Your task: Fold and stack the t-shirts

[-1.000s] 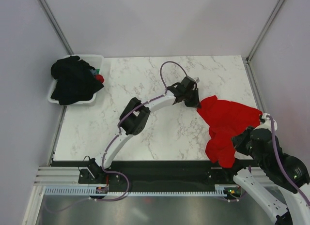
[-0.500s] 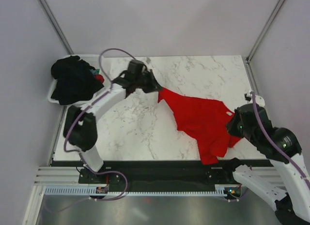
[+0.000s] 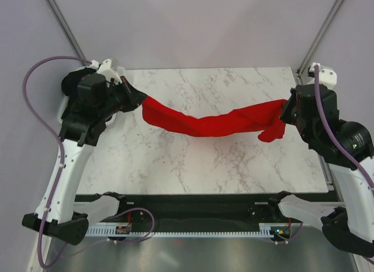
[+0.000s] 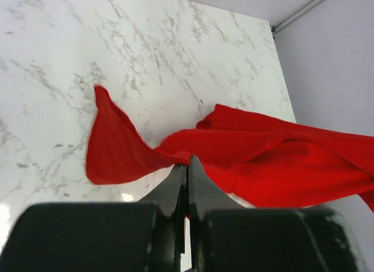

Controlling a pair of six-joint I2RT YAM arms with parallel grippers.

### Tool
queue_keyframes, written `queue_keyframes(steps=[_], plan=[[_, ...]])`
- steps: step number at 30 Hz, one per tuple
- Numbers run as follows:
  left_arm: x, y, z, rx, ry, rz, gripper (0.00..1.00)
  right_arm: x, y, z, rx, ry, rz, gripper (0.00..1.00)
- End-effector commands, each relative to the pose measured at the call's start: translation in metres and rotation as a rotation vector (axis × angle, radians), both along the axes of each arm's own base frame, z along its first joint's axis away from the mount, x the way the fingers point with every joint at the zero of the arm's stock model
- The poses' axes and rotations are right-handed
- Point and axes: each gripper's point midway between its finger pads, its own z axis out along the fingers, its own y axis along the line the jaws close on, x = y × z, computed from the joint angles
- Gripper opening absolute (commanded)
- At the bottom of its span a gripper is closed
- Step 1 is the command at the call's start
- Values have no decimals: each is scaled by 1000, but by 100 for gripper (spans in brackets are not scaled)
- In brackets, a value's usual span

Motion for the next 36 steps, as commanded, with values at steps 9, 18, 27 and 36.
queue_keyframes(steps=[9, 18, 27, 36], plan=[[-85, 59, 71, 95, -215, 132, 2, -48, -42, -10, -40, -104, -37, 19], [-84, 63, 62, 99, -190, 157, 2, -15, -15, -57, -21, -6, -27, 17], [-41, 40, -35, 207, 65, 50, 2, 41, 100, -137, 171, 300, 435, 47], [-39, 51, -113, 304, 168, 64, 2, -103, 212, -270, 254, 549, 752, 66]])
